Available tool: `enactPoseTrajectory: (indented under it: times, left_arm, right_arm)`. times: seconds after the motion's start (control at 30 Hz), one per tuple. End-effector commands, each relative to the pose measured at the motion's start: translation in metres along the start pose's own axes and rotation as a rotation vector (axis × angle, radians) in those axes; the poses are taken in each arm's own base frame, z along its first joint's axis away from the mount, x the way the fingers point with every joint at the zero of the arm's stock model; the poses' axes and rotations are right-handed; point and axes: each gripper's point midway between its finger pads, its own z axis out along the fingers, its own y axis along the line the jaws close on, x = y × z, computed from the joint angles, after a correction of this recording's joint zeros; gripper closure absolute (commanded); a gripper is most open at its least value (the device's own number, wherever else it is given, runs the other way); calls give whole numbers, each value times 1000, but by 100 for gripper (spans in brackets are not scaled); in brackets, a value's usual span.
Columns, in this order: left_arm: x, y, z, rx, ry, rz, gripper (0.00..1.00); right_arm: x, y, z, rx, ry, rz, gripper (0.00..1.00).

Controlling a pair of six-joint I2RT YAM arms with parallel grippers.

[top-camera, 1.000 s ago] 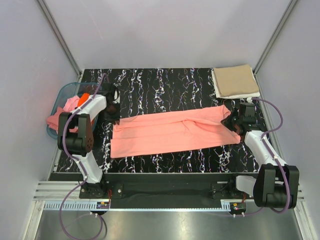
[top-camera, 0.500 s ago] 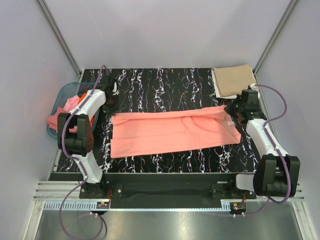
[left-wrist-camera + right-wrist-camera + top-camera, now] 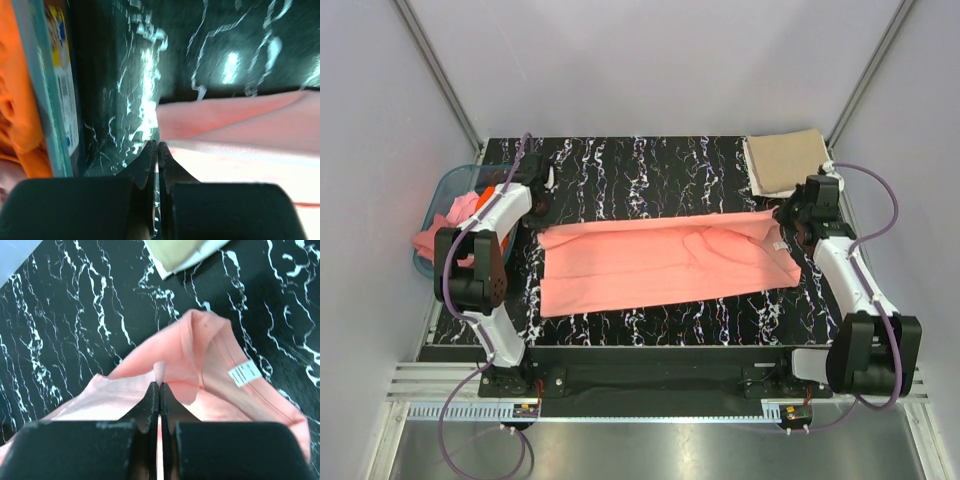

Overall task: Fold and stack the t-shirts
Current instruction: Fold the tshirt

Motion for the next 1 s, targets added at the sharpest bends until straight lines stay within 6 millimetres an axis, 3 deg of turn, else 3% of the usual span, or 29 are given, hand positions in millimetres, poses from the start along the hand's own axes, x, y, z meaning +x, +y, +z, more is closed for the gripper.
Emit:
enactPoseTrajectory:
  times: [0.0, 0.07, 0.2, 0.5, 0.63, 0.67, 0.7, 0.73, 0.8, 0.97]
  left_arm:
    - [18, 17, -4, -78, 4, -16, 100]
    - [35, 16, 1, -84, 33, -4, 100]
    - [52, 22, 5, -116, 57, 6, 100]
    - [76, 4, -2, -108, 63, 56, 100]
    - [92, 8, -9, -170, 84, 82, 94]
    - [99, 9, -9, -174, 99, 84, 90]
    - [102, 7, -10, -172, 106, 87, 80]
    - [105, 12, -14, -202, 113, 86, 80]
    - [104, 14, -23, -222, 111, 77, 80]
    - [74, 4, -54, -156, -8, 29, 69]
  right_arm:
    - [2, -12, -22, 15, -38, -22, 100]
    - [19, -21, -26, 34, -5, 9, 99]
    - [60, -41, -23, 80, 80, 70, 100]
    - [94, -68, -17, 192, 170, 121, 100]
    - [96, -79, -16, 243, 170, 106, 99]
    - [97, -82, -16, 254, 170, 100, 98]
    - [97, -84, -16, 263, 169, 95, 98]
    - [97, -86, -17, 269, 167, 95, 95]
    - [94, -82, -19, 257, 163, 95, 90]
    - [83, -69, -31, 222, 167, 98, 75]
